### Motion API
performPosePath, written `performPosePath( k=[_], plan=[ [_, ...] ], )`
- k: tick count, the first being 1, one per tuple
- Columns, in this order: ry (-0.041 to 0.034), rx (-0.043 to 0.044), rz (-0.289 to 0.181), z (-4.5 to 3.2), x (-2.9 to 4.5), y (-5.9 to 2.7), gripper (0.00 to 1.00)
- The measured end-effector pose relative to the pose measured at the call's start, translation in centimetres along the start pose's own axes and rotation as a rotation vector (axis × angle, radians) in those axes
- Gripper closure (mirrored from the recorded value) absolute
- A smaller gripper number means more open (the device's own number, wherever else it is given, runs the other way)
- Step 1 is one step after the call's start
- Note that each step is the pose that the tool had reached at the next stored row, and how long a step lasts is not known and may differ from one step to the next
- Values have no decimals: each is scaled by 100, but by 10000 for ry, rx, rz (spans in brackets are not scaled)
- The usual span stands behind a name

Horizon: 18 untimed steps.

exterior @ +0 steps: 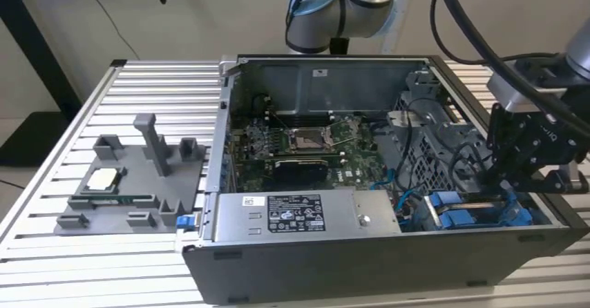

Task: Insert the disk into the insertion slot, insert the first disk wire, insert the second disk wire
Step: 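Insert the first disk wire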

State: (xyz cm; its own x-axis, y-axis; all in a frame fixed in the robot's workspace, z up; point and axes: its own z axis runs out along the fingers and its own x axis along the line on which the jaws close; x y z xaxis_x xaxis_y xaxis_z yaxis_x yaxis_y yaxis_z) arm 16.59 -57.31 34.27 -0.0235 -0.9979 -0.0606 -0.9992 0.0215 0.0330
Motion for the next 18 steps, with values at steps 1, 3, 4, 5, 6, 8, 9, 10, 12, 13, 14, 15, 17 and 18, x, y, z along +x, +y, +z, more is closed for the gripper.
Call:
performPosePath(
  k=[1,3,4,5,6,8,9,10,12,13,14,15,17,18],
  plan=[
    [-15,6,-1,5,1,0,81],
    [-37,24,-2,14,1,0,81],
    [-44,33,-3,19,1,0,81],
    [-56,40,-4,28,2,-1,81],
    [-60,45,-5,34,2,-1,81],
    [-65,51,-4,54,4,-1,81],
    [-65,52,-5,71,5,-2,81],
    [-57,52,-4,85,6,-2,81],
    [-65,52,-5,114,7,-3,81],
    [-76,51,-4,119,8,-2,80],
    [-90,51,-4,119,8,-3,80],
    [-96,51,-4,111,7,-2,80],
    [-100,51,-5,36,3,0,73],
    [-102,51,-5,-8,0,2,73]
  ],
)
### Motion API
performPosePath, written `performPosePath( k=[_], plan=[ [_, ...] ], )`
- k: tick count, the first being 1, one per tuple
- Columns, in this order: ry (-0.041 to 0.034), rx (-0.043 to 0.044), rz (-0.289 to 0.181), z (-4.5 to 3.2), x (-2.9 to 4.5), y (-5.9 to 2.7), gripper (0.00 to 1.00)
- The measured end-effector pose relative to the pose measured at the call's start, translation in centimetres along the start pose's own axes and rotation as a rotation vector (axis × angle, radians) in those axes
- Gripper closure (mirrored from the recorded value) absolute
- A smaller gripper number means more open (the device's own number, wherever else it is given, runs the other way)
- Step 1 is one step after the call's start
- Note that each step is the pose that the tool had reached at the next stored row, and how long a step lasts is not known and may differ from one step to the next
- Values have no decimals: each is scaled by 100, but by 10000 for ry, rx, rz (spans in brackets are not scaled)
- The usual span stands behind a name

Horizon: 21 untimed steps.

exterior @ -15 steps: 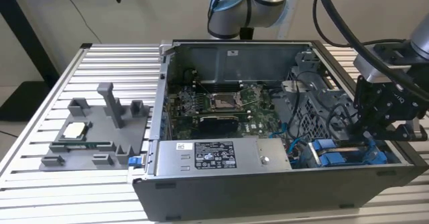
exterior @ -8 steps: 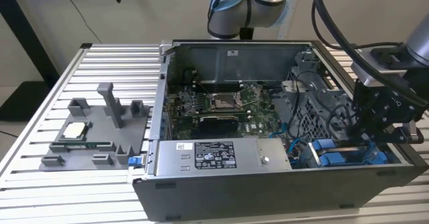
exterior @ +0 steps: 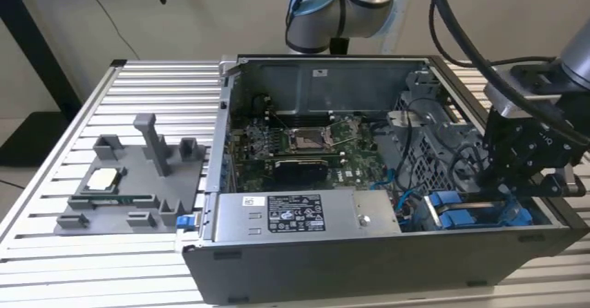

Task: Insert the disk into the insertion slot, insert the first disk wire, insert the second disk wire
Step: 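Insert the first disk wire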

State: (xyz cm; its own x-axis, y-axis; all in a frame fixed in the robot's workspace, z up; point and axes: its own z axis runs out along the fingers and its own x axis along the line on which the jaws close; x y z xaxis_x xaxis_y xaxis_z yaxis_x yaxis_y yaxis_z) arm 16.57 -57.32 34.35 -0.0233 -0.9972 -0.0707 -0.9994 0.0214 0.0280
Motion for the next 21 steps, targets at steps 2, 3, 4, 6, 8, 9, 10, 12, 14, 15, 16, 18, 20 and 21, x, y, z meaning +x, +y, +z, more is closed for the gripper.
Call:
performPosePath(
  k=[2,3,4,6,8,9,10,12,14,15,16,18,20,21],
  plan=[
    [-1,0,-2,-93,-7,2,73],
    [0,0,-1,-136,-10,3,73],
    [-2,0,-2,-184,-13,4,73],
    [-1,0,-1,-275,-19,7,73],
    [-4,0,-1,-347,-25,9,73],
    [-8,0,-2,-353,-25,3,73],
    [-16,0,-2,-355,-25,-18,73],
    [-51,-1,-3,-359,-28,-98,73],
    [-88,-2,-4,-362,-30,-189,73],
    [-106,-3,-4,-363,-31,-234,73],
    [-119,-3,-4,-365,-33,-275,73],
    [-131,-3,-4,-367,-38,-330,73],
    [-137,-3,-5,-367,-40,-358,73],
    [-139,-3,-5,-364,-43,-365,73]
  ],
)
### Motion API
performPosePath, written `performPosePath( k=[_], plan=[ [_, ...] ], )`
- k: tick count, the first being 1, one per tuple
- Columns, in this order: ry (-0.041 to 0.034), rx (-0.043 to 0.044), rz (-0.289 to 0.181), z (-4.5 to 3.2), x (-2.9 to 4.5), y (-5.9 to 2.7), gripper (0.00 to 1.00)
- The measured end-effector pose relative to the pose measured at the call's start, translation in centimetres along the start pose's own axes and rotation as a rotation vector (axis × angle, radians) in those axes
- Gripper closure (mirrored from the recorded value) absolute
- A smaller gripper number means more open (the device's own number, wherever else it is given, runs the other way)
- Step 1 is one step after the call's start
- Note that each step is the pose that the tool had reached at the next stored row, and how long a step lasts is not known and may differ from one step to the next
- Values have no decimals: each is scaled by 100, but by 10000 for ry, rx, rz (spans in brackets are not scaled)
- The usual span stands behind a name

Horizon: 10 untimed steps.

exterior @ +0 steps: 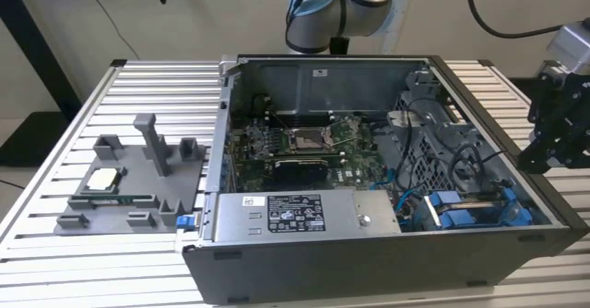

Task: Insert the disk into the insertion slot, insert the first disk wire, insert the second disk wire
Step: 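Insert the first disk wire, then insert the second disk wire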

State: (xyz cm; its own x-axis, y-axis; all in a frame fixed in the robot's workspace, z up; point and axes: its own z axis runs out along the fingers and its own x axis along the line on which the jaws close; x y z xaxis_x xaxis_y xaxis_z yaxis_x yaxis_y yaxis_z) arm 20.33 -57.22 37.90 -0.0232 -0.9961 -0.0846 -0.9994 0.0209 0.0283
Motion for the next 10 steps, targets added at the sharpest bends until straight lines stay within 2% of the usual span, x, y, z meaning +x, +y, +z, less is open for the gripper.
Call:
performPosePath(
  k=[7,10],
  plan=[
    [-1,2,18,21,-73,-13,73],
    [-1,2,25,19,-83,-18,73]
  ],
)
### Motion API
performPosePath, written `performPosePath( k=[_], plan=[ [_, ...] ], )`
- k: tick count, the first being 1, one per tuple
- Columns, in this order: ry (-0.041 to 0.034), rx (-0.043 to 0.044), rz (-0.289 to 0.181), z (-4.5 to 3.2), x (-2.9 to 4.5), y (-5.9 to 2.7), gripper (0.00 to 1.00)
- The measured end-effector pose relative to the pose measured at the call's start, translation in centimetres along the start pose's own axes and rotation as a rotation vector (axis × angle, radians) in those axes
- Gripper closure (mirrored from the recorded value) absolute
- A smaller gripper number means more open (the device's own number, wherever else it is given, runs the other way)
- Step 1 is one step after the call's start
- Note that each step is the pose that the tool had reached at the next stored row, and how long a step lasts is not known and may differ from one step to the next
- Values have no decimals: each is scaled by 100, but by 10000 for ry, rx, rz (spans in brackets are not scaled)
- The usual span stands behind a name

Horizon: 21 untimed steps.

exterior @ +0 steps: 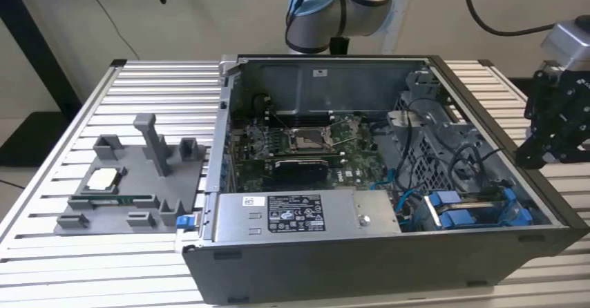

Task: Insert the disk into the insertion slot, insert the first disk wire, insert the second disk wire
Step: 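Insert the second disk wire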

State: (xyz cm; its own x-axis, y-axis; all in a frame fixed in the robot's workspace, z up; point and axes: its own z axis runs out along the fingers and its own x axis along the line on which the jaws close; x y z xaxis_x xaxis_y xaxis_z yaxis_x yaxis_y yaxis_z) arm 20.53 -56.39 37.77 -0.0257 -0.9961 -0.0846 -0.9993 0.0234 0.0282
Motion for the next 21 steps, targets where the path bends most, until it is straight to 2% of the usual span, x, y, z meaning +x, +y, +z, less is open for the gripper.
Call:
performPosePath(
  k=[4,6,10,13,15,18,19,21],
  plan=[
    [-16,-17,0,-84,-8,-5,73],
    [-17,-18,1,-100,-14,-9,73],
    [9,-26,23,-50,-29,-23,73],
    [12,-68,58,-6,-31,-35,73],
    [27,-178,97,2,-31,-36,73],
    [38,-418,166,14,-30,-36,73],
    [37,-469,194,21,-29,-37,73],
    [39,-513,244,42,-27,-38,73]
  ],
)
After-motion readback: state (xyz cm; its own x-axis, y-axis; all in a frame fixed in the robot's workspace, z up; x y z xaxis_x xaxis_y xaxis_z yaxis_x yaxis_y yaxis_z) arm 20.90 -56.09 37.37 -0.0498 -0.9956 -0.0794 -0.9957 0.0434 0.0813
